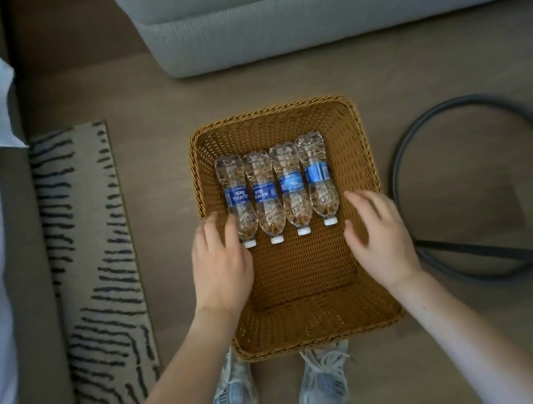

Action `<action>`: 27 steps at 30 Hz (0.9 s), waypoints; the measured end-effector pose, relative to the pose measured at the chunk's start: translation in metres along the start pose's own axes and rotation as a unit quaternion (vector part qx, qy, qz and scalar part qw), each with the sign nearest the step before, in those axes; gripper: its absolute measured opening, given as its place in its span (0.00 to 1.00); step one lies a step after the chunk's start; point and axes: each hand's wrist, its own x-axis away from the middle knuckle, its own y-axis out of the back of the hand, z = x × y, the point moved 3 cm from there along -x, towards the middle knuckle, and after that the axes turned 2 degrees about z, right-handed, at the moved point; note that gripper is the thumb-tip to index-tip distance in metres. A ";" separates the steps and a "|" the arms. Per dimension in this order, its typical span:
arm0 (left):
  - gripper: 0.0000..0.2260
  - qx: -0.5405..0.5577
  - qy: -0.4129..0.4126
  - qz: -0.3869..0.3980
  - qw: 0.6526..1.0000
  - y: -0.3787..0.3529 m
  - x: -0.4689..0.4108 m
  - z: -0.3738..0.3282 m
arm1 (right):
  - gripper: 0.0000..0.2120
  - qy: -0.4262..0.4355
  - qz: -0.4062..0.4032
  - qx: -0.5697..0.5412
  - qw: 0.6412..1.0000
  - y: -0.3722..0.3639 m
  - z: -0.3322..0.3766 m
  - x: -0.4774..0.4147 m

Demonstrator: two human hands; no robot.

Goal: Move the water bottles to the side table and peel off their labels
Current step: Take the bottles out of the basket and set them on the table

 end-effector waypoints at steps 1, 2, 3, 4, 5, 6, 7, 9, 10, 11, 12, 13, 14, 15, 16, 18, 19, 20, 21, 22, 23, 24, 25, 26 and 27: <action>0.19 0.003 -0.027 -0.010 1.000 0.009 0.005 -0.009 | 0.21 0.019 -0.004 -0.008 1.000 0.005 0.013 0.005; 0.18 0.007 -0.049 -0.016 0.999 0.018 0.011 -0.017 | 0.19 0.034 -0.006 -0.012 0.999 0.008 0.025 0.010; 0.17 0.012 -0.067 -0.021 0.997 0.025 0.017 -0.024 | 0.18 0.045 -0.006 -0.012 0.999 0.011 0.035 0.015; 0.16 0.014 -0.084 -0.025 0.996 0.032 0.024 -0.031 | 0.18 0.053 -0.004 -0.008 0.999 0.014 0.044 0.020; 0.15 0.011 -0.100 -0.027 0.995 0.039 0.031 -0.037 | 0.18 0.059 0.000 -0.003 0.998 0.018 0.053 0.025; 0.16 0.006 -0.110 -0.026 0.994 0.047 0.038 -0.043 | 0.18 0.063 0.003 0.003 0.998 0.023 0.061 0.030; 0.16 0.002 -0.115 -0.025 0.993 0.057 0.045 -0.047 | 0.18 0.065 0.007 0.009 0.998 0.030 0.070 0.035; 0.17 0.002 -0.114 -0.015 0.993 0.083 0.061 -0.056 | 0.18 0.064 0.008 0.013 0.998 0.051 0.090 0.046; 0.18 0.002 -0.112 -0.005 0.994 0.101 0.069 -0.060 | 0.18 0.063 0.007 0.014 0.998 0.065 0.100 0.051; 0.18 0.003 -0.110 0.004 0.994 0.122 0.076 -0.065 | 0.19 0.062 0.006 0.013 0.998 0.082 0.111 0.057; 0.18 0.003 -0.108 0.012 0.994 0.144 0.083 -0.070 | 0.20 0.060 0.005 0.010 0.998 0.102 0.124 0.063; 0.18 0.002 -0.106 0.020 0.994 0.170 0.090 -0.077 | 0.21 0.057 0.003 0.005 0.998 0.125 0.137 0.069; 0.18 -0.001 -0.107 0.027 0.994 0.197 0.097 -0.084 | 0.21 0.054 0.002 0.000 0.999 0.149 0.152 0.076; 0.18 -0.002 -0.112 0.031 0.993 0.226 0.107 -0.091 | 0.21 0.051 -0.001 -0.005 0.999 0.176 0.167 0.084; 0.17 -0.003 -0.119 0.029 0.992 0.257 0.116 -0.100 | 0.22 0.049 -0.008 -0.011 0.999 0.205 0.183 0.091; 0.15 -0.008 -0.133 0.018 0.991 0.321 0.135 -0.116 | 0.22 0.049 -0.024 -0.021 0.998 0.266 0.217 0.108; 0.14 -0.011 -0.139 0.013 0.990 0.353 0.144 -0.125 | 0.22 0.050 -0.033 -0.023 0.998 0.297 0.234 0.118; 0.14 -0.012 -0.145 0.005 0.989 0.384 0.153 -0.134 | 0.22 0.053 -0.043 -0.025 0.997 0.327 0.250 0.127; 0.14 -0.015 -0.153 -0.007 0.988 0.414 0.163 -0.142 | 0.22 0.056 -0.053 -0.025 0.997 0.356 0.265 0.135; 0.14 -0.018 -0.162 -0.022 0.986 0.443 0.173 -0.150 | 0.22 0.060 -0.063 -0.024 0.996 0.383 0.279 0.144; 0.15 -0.017 -0.171 -0.039 0.984 0.471 0.183 -0.158 | 0.22 0.064 -0.072 -0.021 0.995 0.408 0.292 0.153; 0.16 -0.012 -0.178 -0.057 0.982 0.498 0.193 -0.165 | 0.22 0.068 -0.083 -0.019 0.994 0.431 0.303 0.161; 0.17 -0.005 -0.184 -0.076 0.980 0.524 0.204 -0.171 | 0.21 0.072 -0.095 -0.018 0.993 0.453 0.313 0.169; 0.17 0.000 -0.191 -0.092 0.977 0.548 0.214 -0.177 | 0.19 0.077 -0.105 -0.016 0.991 0.474 0.322 0.176; 0.18 0.004 -0.198 -0.106 0.974 0.569 0.223 -0.182 | 0.18 0.084 -0.113 -0.013 0.990 0.493 0.330 0.182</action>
